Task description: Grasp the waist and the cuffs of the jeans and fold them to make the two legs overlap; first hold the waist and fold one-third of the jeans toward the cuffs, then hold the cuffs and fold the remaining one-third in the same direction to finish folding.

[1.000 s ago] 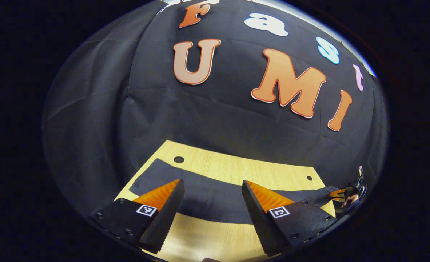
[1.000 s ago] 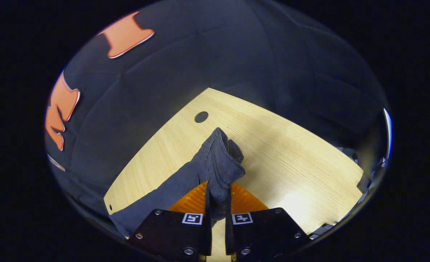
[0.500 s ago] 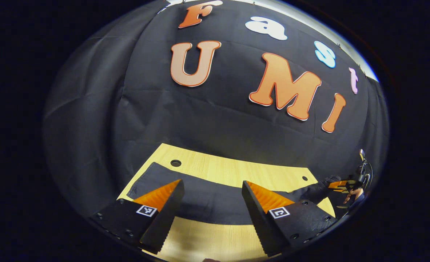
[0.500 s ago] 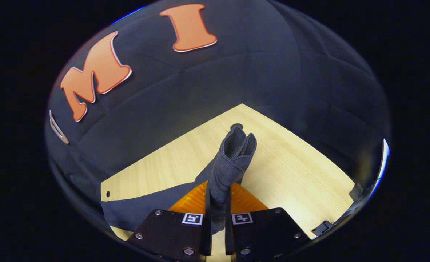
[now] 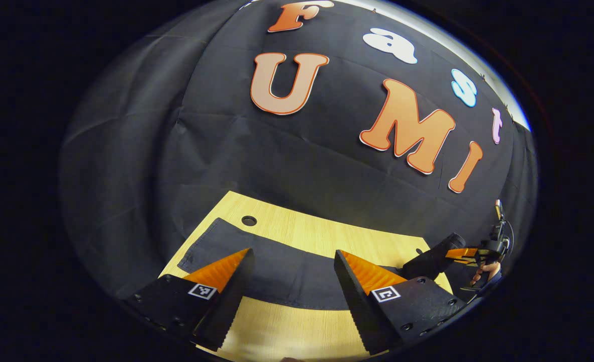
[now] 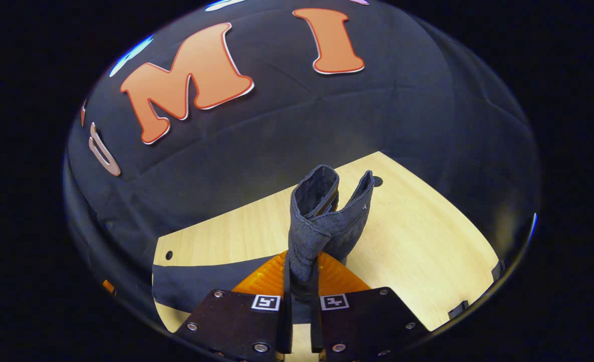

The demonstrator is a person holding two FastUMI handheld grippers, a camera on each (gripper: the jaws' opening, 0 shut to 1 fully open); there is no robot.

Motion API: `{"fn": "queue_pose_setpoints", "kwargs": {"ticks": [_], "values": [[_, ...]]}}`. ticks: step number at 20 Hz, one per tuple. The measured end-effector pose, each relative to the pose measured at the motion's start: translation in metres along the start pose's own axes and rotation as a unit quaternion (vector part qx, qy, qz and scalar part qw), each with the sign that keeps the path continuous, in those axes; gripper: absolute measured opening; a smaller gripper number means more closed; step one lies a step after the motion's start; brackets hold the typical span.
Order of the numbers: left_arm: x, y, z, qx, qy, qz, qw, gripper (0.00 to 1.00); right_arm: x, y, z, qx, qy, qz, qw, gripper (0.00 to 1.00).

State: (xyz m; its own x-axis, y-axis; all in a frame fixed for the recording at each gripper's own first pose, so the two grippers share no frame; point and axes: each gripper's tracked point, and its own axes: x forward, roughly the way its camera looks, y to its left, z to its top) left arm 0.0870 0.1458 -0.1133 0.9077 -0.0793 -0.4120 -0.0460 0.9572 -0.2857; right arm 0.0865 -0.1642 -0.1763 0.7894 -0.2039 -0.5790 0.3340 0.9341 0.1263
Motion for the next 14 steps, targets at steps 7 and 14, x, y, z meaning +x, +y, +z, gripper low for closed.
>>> {"fn": "queue_pose_setpoints", "kwargs": {"ticks": [7,14], "values": [[-0.001,0.039,-0.005,-0.026,0.010,0.013,1.000,0.95,-0.001,0.027,-0.011,-0.043,0.012,0.040,0.998,0.15],[0.003,0.080,-0.014,-0.034,0.024,0.024,0.999,0.95,-0.002,0.046,-0.041,-0.067,0.054,0.062,0.994,0.15]]}}
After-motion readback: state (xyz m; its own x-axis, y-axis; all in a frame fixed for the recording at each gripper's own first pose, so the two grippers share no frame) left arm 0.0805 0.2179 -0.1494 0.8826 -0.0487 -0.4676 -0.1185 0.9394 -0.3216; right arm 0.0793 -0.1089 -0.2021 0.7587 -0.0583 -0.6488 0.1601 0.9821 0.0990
